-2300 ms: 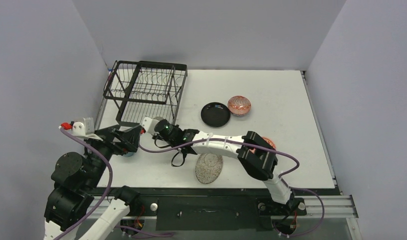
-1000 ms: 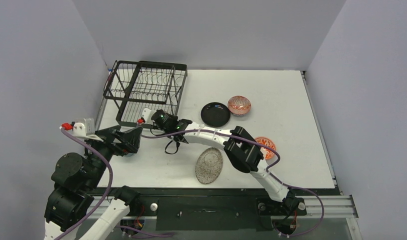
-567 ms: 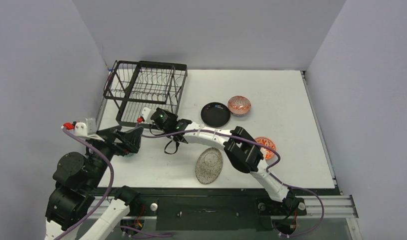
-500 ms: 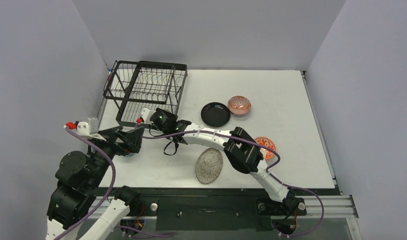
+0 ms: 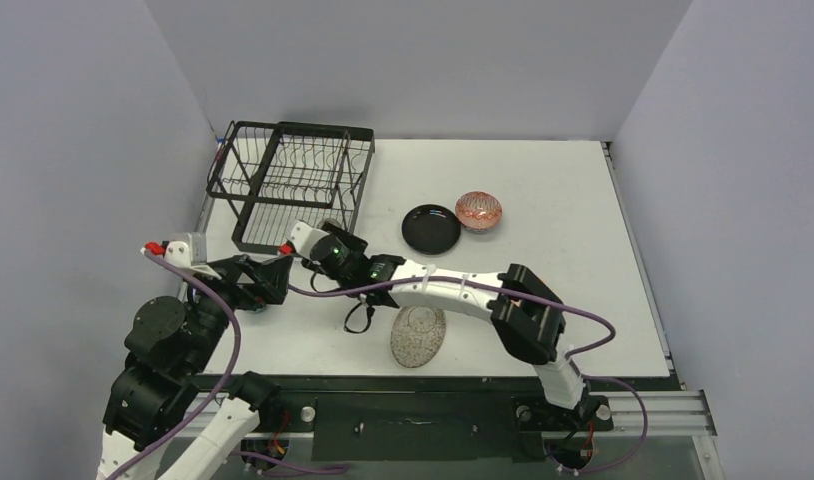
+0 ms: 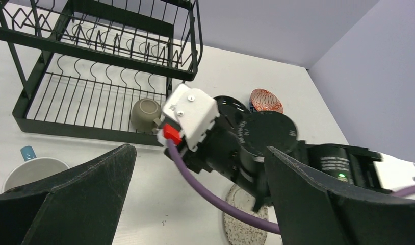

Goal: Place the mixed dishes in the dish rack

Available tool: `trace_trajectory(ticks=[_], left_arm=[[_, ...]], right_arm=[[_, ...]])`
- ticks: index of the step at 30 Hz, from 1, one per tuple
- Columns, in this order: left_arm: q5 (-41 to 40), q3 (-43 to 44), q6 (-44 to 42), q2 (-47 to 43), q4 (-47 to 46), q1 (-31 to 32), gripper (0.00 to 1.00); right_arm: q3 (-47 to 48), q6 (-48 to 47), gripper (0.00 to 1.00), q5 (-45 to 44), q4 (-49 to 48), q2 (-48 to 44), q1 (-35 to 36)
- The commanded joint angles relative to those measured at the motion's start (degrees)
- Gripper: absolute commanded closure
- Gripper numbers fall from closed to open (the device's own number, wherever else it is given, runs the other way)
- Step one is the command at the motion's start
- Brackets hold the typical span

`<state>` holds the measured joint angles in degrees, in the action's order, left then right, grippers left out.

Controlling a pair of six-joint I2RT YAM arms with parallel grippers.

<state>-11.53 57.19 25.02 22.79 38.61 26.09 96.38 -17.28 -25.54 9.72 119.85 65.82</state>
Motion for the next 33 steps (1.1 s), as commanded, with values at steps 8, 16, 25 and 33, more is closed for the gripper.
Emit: trace_trajectory(ticks=[8,16,25,33], left_arm=[[1.4,-2.8,2.7,1.9,-3.4,-0.3,0.03],[19.4,-11.3,8.0,8.3,-12.2,-0.3,0.03],[20.1,-23.7,15.3,21.3,-25.3,15.4,0.06],[18.0,-22.2,15.5,41.8,-29.0,26.3,0.12]], right_arm=[[-26.7,11.6,0.54,-0.3,-7.6,-23.7,1.3],[-44.1,25.6,0.42,-0.5,-7.1,-38.6,-5.1],[-56.9,36.9,0.32,3.9,-7.3,-54.4,-14.8],[-63.0,41.8,0.33,10.7,-7.4,-64.0,-23.9]])
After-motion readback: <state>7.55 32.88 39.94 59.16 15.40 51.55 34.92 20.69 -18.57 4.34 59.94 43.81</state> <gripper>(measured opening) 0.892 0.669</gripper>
